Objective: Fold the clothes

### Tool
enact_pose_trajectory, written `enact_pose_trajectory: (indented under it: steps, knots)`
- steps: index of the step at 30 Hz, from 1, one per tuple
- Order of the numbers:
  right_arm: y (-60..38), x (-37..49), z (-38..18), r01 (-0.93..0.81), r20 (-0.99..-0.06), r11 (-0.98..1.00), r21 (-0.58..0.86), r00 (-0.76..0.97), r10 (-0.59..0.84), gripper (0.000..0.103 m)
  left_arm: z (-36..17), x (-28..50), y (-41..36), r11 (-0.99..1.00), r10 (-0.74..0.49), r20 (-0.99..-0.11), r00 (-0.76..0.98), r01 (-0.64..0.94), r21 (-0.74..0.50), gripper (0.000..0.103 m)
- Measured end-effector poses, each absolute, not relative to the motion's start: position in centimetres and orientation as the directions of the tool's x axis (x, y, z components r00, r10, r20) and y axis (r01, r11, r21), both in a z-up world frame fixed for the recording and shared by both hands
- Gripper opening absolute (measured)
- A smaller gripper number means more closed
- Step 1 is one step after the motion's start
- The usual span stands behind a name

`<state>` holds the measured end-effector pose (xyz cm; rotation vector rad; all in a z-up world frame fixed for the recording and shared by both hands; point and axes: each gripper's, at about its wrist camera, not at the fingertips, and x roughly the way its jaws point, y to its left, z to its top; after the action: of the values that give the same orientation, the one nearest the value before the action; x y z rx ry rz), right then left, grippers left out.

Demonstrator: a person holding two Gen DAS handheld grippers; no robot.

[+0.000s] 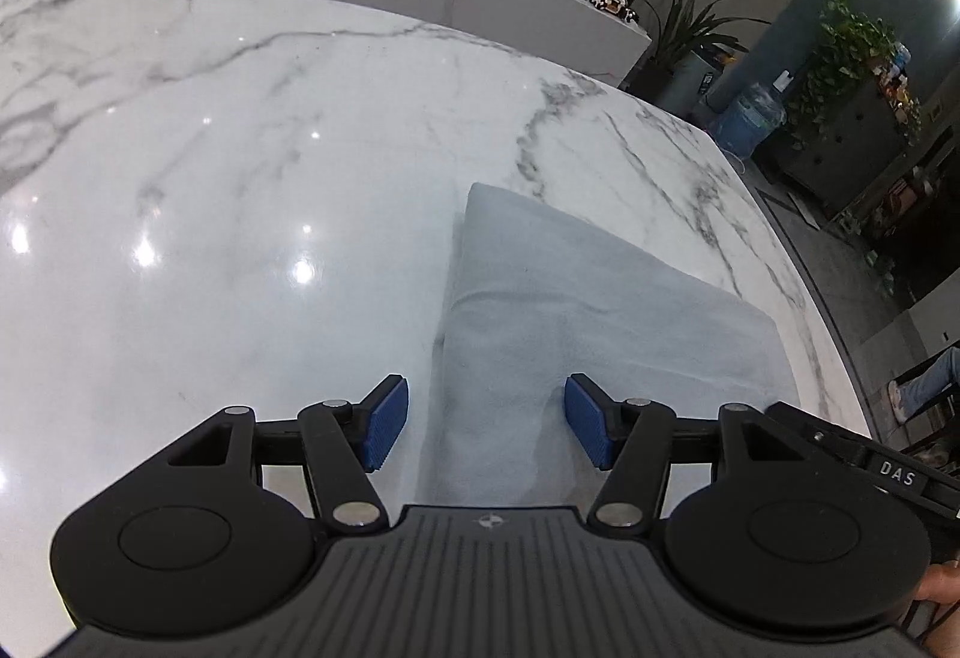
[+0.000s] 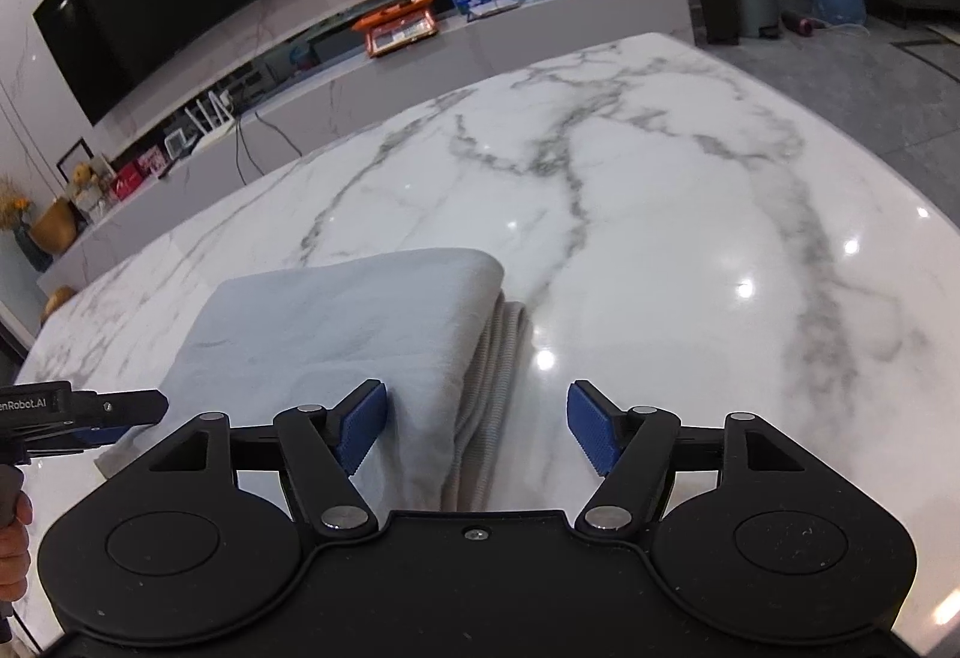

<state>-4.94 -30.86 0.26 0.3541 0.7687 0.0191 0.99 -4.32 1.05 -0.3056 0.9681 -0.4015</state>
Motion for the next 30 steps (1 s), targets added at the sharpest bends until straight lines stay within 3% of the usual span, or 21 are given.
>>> enact_pose_trajectory:
  steps: [13,17,19,26,30]
  knots:
    - [-29.6,-3.4,-0.3,0.089,-0.682,0.947,0.310,0.714,0.156,0.066,1.1,0.5,-5.5,0.904,-0.428,-0.724,0.540,0.244,-0.353,0.055]
    - [-28.9,-2.9,-0.3,0.067,-0.689,0.954,0.293,0.706,0.162,0.065,1.0,0.5,-5.6,0.903,-0.429,-0.730,0.532,0.255,-0.345,0.042]
    - [-28.8,-2.9,-0.3,0.054,-0.691,0.958,0.283,0.704,0.165,0.062,1.1,0.4,-5.5,0.902,-0.432,-0.731,0.529,0.250,-0.352,0.039]
    - [-28.0,-3.1,0.0,-0.008,-0.694,0.966,0.257,0.695,0.190,0.035,1.2,-0.1,-5.6,0.906,-0.424,-0.754,0.503,0.252,-0.341,0.031]
    - [-27.7,-3.5,0.5,-0.049,-0.698,0.978,0.200,0.694,0.178,0.030,1.4,-1.3,-5.6,0.901,-0.434,-0.764,0.477,0.249,-0.356,0.026]
